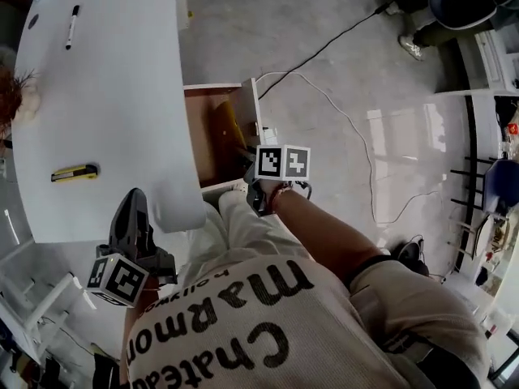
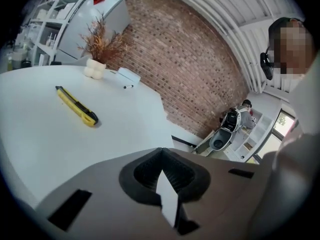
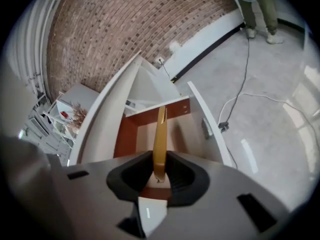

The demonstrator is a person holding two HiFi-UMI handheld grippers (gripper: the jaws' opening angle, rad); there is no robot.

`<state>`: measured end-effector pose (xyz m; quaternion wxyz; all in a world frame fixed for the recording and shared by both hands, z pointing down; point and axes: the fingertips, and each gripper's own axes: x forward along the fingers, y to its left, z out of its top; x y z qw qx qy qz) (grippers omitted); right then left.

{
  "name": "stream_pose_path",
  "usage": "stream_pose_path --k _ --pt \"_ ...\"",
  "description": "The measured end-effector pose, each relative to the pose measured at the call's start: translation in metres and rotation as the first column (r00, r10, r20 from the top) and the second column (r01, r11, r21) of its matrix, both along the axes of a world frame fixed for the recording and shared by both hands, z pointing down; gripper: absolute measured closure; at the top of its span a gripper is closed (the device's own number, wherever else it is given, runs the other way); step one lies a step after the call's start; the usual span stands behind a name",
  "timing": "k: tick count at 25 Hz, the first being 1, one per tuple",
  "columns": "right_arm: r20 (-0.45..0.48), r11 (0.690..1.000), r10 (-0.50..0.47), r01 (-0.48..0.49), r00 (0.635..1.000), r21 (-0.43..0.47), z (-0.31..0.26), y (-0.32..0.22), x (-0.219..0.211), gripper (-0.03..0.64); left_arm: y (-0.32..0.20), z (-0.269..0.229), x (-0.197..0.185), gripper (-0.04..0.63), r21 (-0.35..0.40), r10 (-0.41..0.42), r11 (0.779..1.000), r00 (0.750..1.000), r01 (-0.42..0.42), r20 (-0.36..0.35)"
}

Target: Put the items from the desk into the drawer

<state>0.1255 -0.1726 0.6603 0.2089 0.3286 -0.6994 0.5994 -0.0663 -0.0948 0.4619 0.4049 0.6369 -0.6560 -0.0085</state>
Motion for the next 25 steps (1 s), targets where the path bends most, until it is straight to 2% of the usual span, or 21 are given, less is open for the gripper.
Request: stream_pose_path --k 2,4,7,10,13,17,21,25 --pt "-0.098 0.999 -0.048 0.049 0.994 0.003 0.02 0.006 -0.003 0.531 0.014 0.003 -0.01 0.594 -0.029 -0.015 0.999 0.999 0.016 0.031" --pt "-0.21 0.993 -0.103 0.111 0.972 0.026 0.037 0.006 -0.006 0.531 0.026 0.007 -0.022 0.594 -0.05 -0.043 0.998 0.998 0.045 0.048" --pt "-0.357 0.979 -0.172 0.2 0.918 0.044 0.058 0.003 -0.006 0.531 0.037 0.007 -0.036 0.594 -0.048 -0.098 0.994 0.994 0.1 0.042" --pt "-0.449 0.966 -0.21 0.255 0.868 0.04 0.076 0.0 -0.004 0.531 0.041 0.003 -0.045 0.594 -0.048 -0.111 0.992 0.992 0.114 0.068" --pt "-0.506 0.956 -0.231 0.291 0.831 0.043 0.087 -0.006 -0.002 0.531 0.043 0.002 -0.052 0.594 -0.048 -0.114 0.992 0.989 0.119 0.095" --pt "-0.543 0.938 -0.285 0.348 0.79 0.014 0.098 -0.006 -0.007 0.526 0.042 0.006 -0.058 0.594 -0.064 -0.138 0.988 0.987 0.144 0.087" --pt "-0.568 0.897 -0.383 0.44 0.728 -0.04 0.113 0.004 -0.017 0.514 0.037 0.008 -0.061 0.594 -0.071 -0.135 0.987 0.987 0.141 0.087" --pt "-0.561 0.864 -0.457 0.495 0.691 -0.094 0.129 0.015 -0.025 0.5 0.034 0.007 -0.064 0.594 -0.068 -0.14 0.987 0.986 0.146 0.095"
